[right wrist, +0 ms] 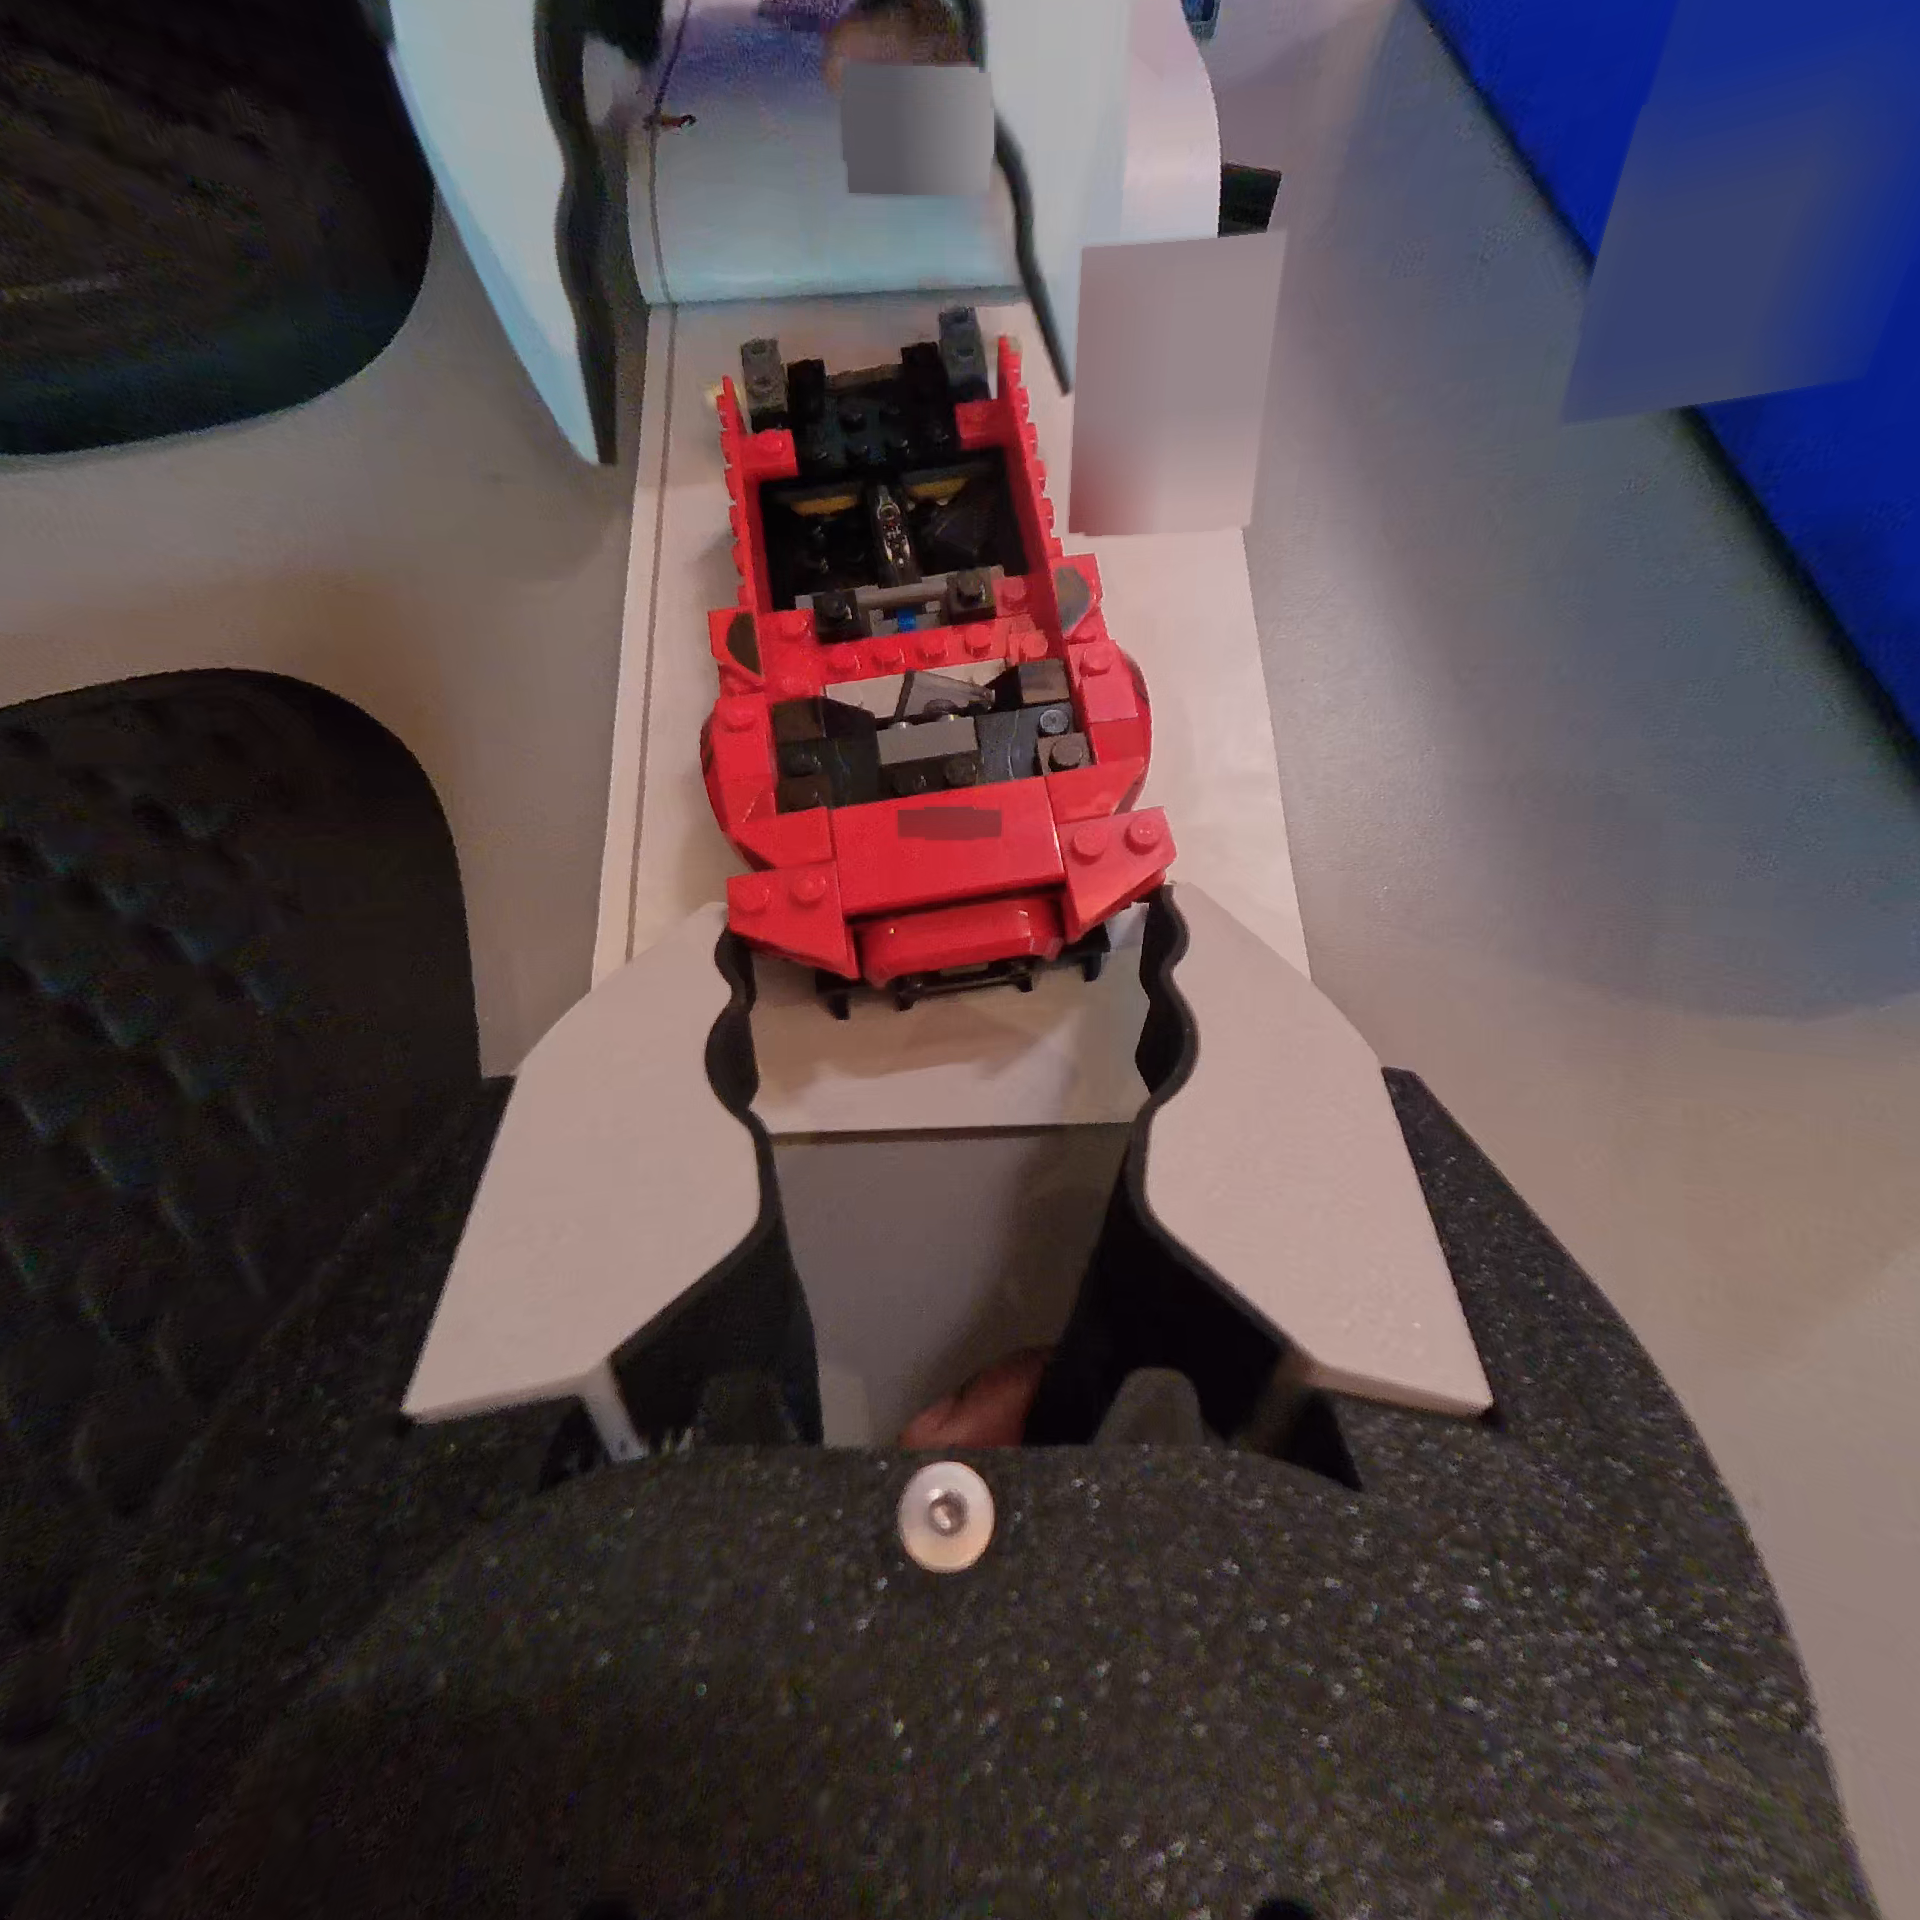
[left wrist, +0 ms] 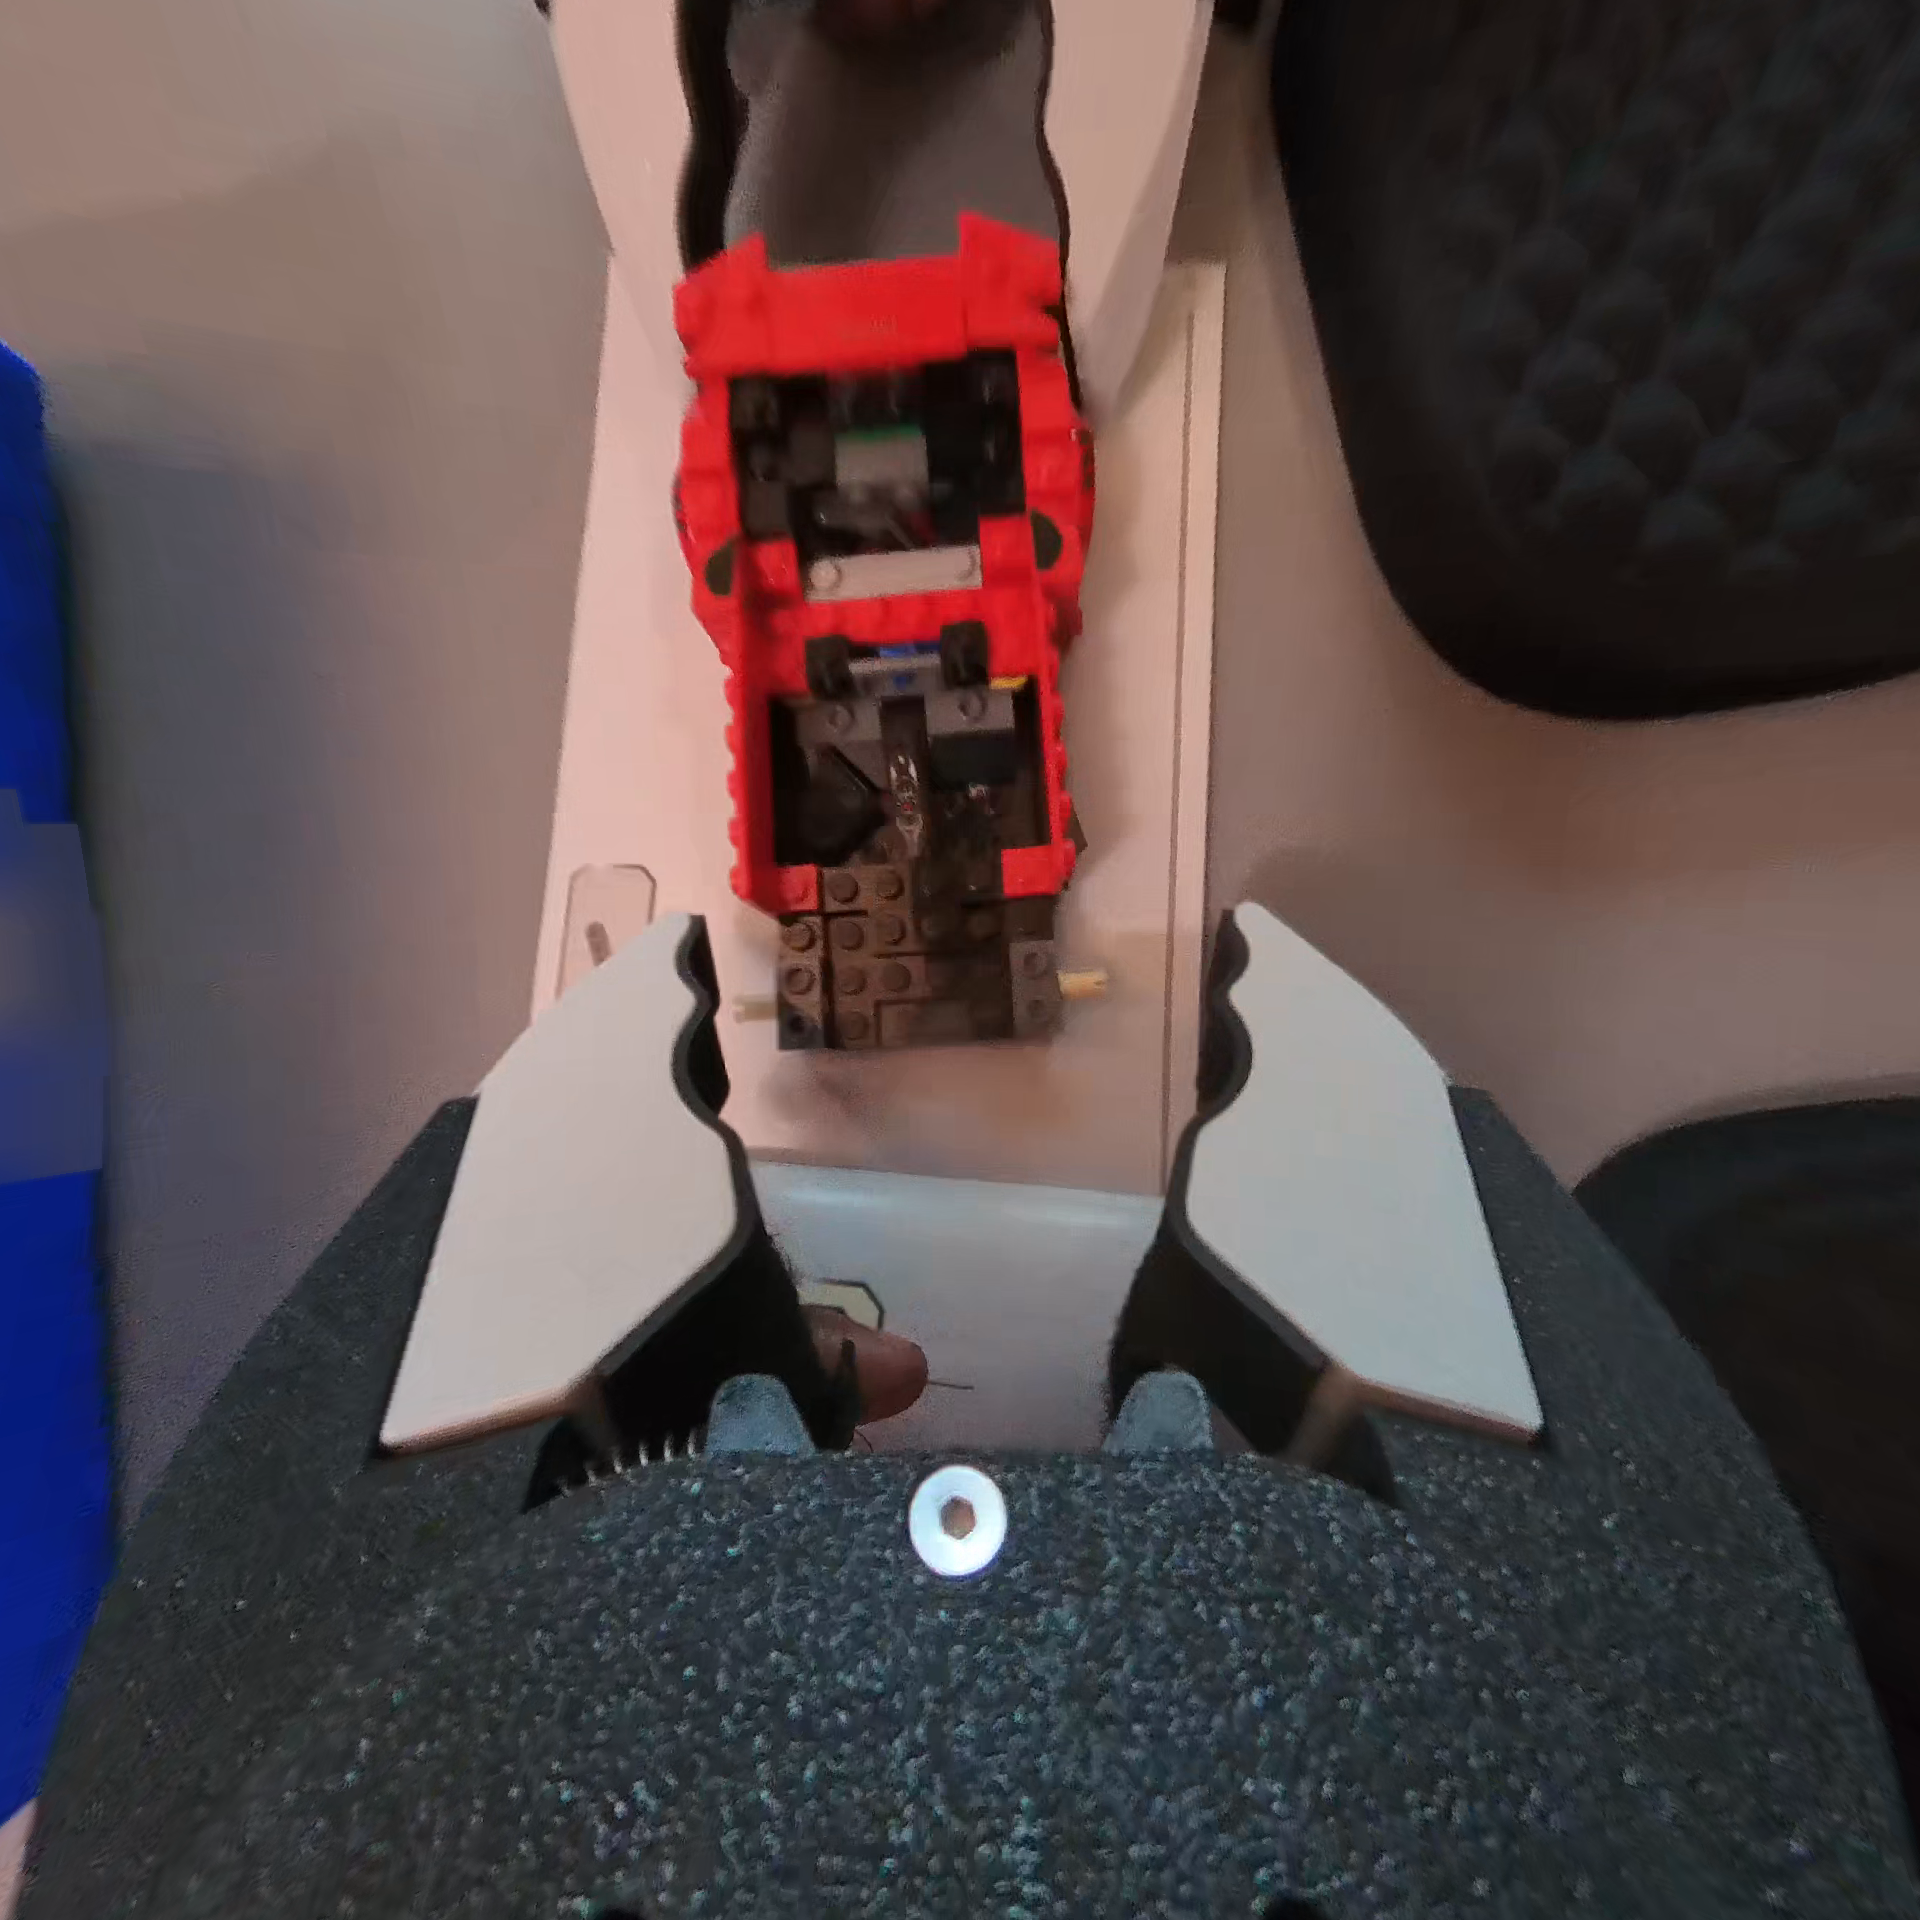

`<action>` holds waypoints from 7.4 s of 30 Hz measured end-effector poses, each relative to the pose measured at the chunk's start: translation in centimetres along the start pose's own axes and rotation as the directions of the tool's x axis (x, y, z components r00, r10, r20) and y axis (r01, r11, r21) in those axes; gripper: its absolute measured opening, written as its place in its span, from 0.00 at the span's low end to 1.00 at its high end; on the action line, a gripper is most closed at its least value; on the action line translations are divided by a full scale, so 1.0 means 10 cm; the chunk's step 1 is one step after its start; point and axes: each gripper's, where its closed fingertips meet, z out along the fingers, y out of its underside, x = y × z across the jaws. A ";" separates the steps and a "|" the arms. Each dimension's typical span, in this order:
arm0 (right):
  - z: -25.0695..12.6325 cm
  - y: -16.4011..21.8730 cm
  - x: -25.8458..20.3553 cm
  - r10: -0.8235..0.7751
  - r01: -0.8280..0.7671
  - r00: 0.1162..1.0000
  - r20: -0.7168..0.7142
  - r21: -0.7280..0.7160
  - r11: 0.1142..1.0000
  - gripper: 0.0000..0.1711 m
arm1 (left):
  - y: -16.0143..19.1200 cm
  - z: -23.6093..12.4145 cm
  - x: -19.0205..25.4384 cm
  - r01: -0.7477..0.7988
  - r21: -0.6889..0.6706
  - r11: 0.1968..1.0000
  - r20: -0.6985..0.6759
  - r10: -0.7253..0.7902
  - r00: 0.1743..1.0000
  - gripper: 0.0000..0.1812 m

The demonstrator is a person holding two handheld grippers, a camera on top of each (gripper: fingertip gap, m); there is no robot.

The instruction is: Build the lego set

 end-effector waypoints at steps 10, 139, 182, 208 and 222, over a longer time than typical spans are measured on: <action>-0.01 -0.02 -0.04 0.021 -0.022 0.999 0.029 0.012 1.000 0.42 | 0.04 0.08 0.05 0.006 0.009 1.000 0.023 -0.006 1.000 0.43; 0.03 -0.06 0.04 -0.011 0.011 1.000 -0.019 0.016 1.000 0.43 | -0.30 0.01 -0.18 0.057 0.047 0.997 -0.023 -0.056 0.998 0.50; -0.09 -0.01 -0.03 0.049 -0.052 0.996 0.080 0.041 0.998 0.38 | -0.70 -0.12 -0.28 -0.030 0.230 0.973 0.096 0.007 0.995 0.00; -0.06 0.01 -0.01 0.034 -0.036 0.998 0.052 0.031 0.999 0.37 | -0.67 0.35 -0.31 -0.011 0.107 0.994 0.053 0.005 0.999 0.00; -0.27 -0.06 0.02 0.044 -0.051 0.997 0.065 0.102 0.994 0.33 | -0.39 -0.04 -0.04 -0.052 0.071 0.996 0.048 0.049 0.998 0.36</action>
